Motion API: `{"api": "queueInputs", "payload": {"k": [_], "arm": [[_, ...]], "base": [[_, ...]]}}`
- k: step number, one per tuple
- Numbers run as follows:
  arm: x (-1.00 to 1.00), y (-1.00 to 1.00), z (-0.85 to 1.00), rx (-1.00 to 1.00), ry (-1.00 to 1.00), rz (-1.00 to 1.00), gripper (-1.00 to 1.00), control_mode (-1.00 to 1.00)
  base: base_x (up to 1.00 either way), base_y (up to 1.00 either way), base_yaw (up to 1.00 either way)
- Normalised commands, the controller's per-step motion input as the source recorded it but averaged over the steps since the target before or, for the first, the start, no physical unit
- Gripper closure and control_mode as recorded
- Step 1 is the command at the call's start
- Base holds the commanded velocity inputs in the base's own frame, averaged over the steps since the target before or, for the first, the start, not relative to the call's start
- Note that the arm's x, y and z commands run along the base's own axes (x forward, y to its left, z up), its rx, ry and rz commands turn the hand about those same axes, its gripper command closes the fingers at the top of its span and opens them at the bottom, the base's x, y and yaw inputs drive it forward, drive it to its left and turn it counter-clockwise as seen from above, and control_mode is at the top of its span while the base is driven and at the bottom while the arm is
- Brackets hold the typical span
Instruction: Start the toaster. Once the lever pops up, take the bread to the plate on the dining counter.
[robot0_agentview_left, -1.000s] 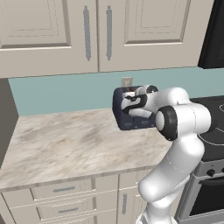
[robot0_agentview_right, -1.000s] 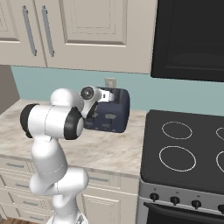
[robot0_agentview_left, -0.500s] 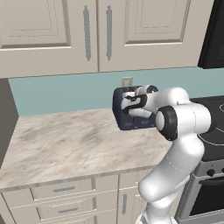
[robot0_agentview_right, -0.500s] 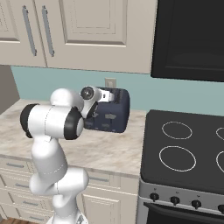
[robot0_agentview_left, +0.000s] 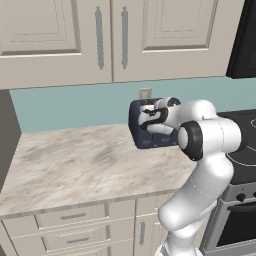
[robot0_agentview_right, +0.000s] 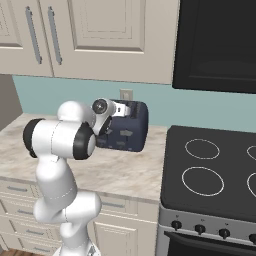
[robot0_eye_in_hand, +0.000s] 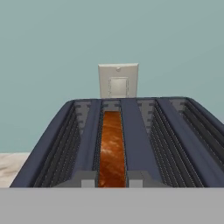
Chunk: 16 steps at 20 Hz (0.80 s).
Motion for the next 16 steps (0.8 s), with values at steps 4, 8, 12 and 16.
{"api": "queueInputs", "payload": {"k": [4,8,12,16], "arm": [[0.0,0.0,0.0,0.0,0.0,0.0,1.0,-1.0],[0.0,0.0,0.0,0.0,0.0,0.0,1.0,-1.0],[0.0,0.0,0.0,0.0,0.0,0.0,1.0,-1.0],[0.0,0.0,0.0,0.0,0.0,0.0,1.0,-1.0]], "base": [[0.0,0.0,0.0],[0.0,0.0,0.0],[0.0,0.0,0.0],[0.0,0.0,0.0]]}}
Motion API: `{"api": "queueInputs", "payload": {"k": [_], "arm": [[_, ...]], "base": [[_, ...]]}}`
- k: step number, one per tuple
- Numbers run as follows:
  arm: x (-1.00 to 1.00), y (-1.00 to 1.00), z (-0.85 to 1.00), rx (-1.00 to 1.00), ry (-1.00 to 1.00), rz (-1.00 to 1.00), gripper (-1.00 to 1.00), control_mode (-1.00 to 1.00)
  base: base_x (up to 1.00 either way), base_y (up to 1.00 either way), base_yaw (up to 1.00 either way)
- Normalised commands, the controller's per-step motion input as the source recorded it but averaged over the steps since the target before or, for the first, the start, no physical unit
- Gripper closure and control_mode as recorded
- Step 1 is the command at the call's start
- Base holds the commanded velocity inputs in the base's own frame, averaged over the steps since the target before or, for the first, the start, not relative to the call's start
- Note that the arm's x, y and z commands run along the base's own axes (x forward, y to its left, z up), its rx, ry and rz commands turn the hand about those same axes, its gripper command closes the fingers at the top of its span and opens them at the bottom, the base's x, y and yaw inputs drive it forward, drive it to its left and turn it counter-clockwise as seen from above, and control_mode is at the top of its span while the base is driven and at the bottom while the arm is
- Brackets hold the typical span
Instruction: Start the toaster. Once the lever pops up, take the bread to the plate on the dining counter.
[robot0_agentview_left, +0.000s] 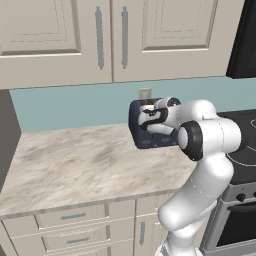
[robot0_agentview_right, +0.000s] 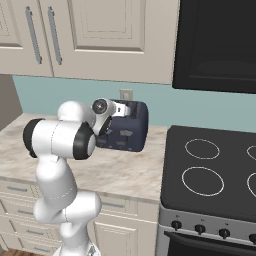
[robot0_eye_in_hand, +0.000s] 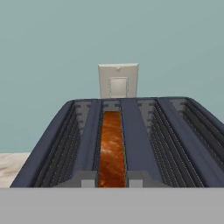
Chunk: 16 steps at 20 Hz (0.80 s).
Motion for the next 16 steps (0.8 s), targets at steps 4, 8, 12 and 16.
{"api": "queueInputs", "payload": {"k": [4,8,12,16], "arm": [[0.0,0.0,0.0,0.0,0.0,0.0,1.0,-1.0],[0.0,0.0,0.0,0.0,0.0,0.0,1.0,-1.0],[0.0,0.0,0.0,0.0,0.0,0.0,1.0,-1.0],[0.0,0.0,0.12,0.0,0.0,0.0,1.0,-1.0]], "base": [[0.0,0.0,0.0],[0.0,0.0,0.0],[0.0,0.0,0.0],[0.0,0.0,0.0]]}}
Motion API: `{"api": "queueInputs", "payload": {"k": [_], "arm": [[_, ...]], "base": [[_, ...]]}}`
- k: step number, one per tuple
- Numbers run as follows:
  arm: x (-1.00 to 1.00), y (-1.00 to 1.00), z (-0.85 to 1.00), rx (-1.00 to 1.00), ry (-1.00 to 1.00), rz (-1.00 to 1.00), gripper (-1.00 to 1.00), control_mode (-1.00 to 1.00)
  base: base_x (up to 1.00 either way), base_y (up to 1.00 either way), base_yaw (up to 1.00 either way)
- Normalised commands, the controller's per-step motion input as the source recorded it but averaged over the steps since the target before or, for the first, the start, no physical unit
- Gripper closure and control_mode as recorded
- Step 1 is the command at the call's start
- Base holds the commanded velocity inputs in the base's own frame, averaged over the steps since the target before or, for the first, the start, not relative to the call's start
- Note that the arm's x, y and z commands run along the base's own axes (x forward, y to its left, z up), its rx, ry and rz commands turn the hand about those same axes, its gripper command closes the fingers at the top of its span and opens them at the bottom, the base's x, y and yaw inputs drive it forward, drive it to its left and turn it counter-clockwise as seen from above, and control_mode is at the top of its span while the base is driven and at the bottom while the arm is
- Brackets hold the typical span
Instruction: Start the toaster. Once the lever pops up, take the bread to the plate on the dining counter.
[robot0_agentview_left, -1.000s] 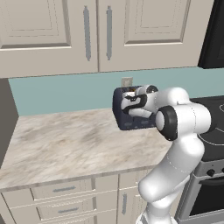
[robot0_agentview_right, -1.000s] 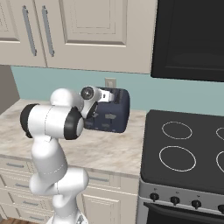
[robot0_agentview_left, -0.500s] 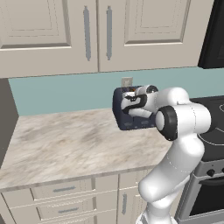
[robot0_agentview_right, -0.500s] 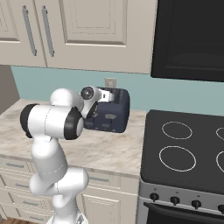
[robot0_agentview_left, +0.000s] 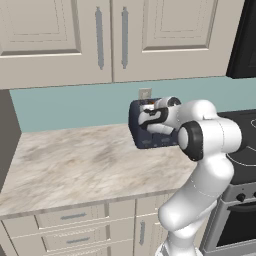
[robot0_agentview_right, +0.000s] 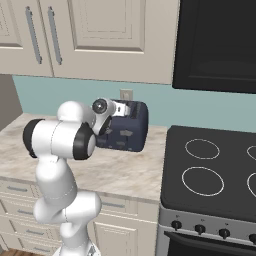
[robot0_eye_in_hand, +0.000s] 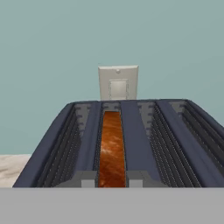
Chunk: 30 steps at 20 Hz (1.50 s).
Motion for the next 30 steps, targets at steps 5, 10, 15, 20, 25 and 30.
{"api": "queueInputs", "payload": {"k": [5,10,15,20,25,30], "arm": [[0.0,0.0,0.31,0.0,-0.03,0.0,1.0,-1.0],[-0.07,0.0,0.37,0.0,-0.11,0.0,1.0,-1.0],[-0.17,0.0,0.26,0.0,-0.1,0.0,1.0,-1.0],[-0.31,0.0,0.15,0.0,-0.1,0.0,1.0,-1.0],[-0.35,0.0,0.24,0.0,-0.09,0.0,1.0,-1.0],[-0.41,0.0,0.34,0.0,0.0,0.0,1.0,-1.0]], "base": [[0.0,0.0,0.0],[0.0,0.0,0.0],[0.0,0.0,0.0],[0.0,0.0,0.0],[0.0,0.0,0.0],[0.0,0.0,0.0]]}}
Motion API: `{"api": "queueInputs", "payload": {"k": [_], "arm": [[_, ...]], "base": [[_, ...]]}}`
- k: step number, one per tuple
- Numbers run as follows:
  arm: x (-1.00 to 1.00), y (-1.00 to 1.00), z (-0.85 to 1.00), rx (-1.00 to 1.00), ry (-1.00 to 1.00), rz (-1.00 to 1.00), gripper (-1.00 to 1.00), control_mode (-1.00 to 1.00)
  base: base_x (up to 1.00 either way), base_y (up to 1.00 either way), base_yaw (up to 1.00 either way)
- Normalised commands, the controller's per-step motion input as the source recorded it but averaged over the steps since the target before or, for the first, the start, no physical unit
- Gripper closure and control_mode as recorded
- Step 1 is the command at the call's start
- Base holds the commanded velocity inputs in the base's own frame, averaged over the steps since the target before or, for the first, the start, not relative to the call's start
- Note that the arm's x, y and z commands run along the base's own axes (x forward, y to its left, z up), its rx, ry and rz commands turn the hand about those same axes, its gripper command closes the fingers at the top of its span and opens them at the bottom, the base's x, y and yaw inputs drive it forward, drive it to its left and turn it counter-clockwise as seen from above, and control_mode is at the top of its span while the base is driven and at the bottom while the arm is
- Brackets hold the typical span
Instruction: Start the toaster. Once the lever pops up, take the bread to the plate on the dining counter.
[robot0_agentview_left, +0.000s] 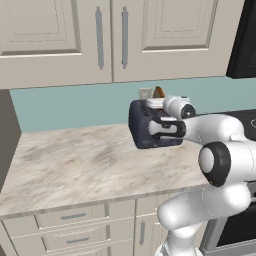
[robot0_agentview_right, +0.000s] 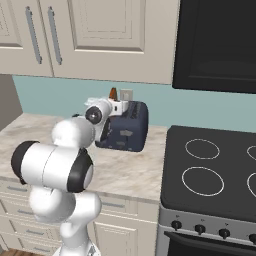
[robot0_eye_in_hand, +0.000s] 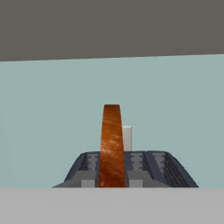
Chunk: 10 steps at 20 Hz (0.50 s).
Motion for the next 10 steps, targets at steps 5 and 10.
{"api": "queueInputs", "payload": {"k": [5,10], "arm": [[-0.63,-0.01,0.39,0.0,0.05,0.0,1.0,-1.0],[-0.73,0.0,0.36,0.0,0.08,0.0,1.0,-1.0]], "base": [[0.0,0.0,0.0],[0.0,0.0,0.0]]}}
